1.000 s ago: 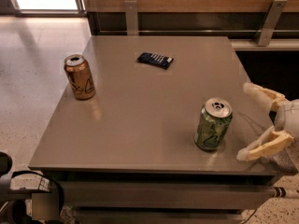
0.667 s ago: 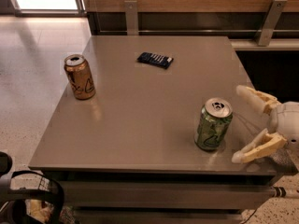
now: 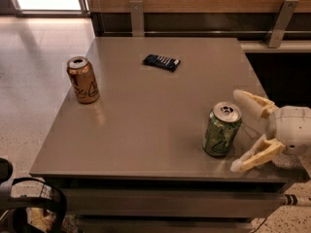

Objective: Move green can near rxbar blueberry

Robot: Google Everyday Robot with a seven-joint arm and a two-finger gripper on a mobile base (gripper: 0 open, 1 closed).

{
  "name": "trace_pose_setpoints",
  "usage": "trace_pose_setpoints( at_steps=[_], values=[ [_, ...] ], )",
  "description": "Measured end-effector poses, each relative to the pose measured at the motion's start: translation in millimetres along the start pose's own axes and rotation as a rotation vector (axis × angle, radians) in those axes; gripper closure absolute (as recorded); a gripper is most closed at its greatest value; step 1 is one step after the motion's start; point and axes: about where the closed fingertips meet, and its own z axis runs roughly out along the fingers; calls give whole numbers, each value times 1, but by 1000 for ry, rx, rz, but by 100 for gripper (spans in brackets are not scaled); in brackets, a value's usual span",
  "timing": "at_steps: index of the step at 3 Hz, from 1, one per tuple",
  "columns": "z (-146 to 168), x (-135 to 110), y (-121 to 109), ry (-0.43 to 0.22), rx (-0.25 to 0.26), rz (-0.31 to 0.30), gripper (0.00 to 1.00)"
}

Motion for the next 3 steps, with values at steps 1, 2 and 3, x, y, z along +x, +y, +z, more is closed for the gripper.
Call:
trace_pose_setpoints(
  at_steps=[1, 2, 3],
  values=[
    [2, -1, 0, 0, -4, -2, 13],
    [4, -2, 1, 0, -7, -4, 37],
    [6, -4, 2, -1, -13, -7, 68]
  ],
)
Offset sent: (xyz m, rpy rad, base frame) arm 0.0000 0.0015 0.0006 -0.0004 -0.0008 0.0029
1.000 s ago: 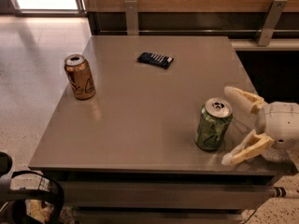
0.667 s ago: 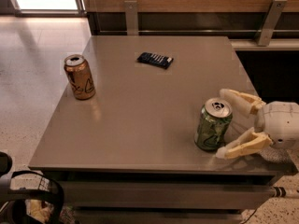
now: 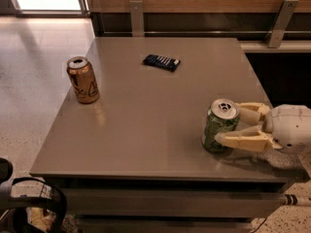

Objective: Move green can near rxbar blueberry

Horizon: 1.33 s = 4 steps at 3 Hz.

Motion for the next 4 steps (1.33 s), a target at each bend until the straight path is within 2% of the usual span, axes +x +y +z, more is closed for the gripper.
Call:
trace_pose_setpoints(
  at_steps=[1, 2, 3, 4],
  values=[
    [2, -1, 0, 0, -3, -2, 91],
    [3, -2, 1, 0, -6, -3, 100],
    [1, -6, -20, -7, 19, 28, 100],
    [-11, -15, -90, -19, 113, 130, 100]
  ],
)
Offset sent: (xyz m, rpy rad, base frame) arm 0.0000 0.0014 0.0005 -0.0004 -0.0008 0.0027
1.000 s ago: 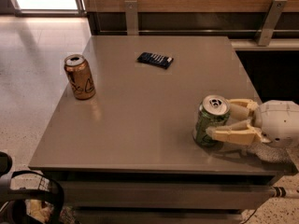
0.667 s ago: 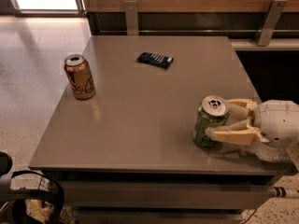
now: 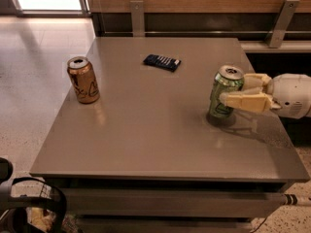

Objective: Move green can near rxbar blueberry

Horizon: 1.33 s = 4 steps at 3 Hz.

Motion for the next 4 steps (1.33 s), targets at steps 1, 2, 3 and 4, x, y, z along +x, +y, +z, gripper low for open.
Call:
trace_pose_setpoints(
  at_steps=[1, 2, 3, 4],
  values=[
    [-3, -13, -63, 9, 91, 72, 100],
    [3, -27, -121, 30, 161, 87, 100],
    [19, -32, -156, 41, 188, 74, 100],
    [48, -26, -180, 26, 174, 50, 100]
  ],
)
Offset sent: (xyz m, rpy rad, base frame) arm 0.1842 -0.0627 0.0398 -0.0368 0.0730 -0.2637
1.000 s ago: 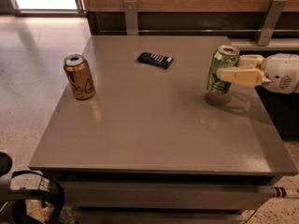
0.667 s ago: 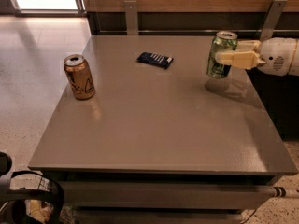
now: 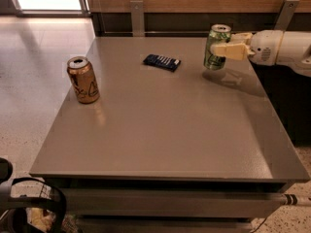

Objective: Move green can near rxbar blueberry

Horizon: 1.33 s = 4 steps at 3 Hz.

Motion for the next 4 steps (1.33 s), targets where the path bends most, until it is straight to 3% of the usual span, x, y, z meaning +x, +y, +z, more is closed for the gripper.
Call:
trace_pose_setpoints(
  at_steps=[1, 3, 4],
  values=[
    [30, 7, -2, -35, -33, -17, 100],
    [71, 18, 18, -52, -71, -79, 100],
    [73, 18, 19, -53, -76, -78, 82]
  ],
)
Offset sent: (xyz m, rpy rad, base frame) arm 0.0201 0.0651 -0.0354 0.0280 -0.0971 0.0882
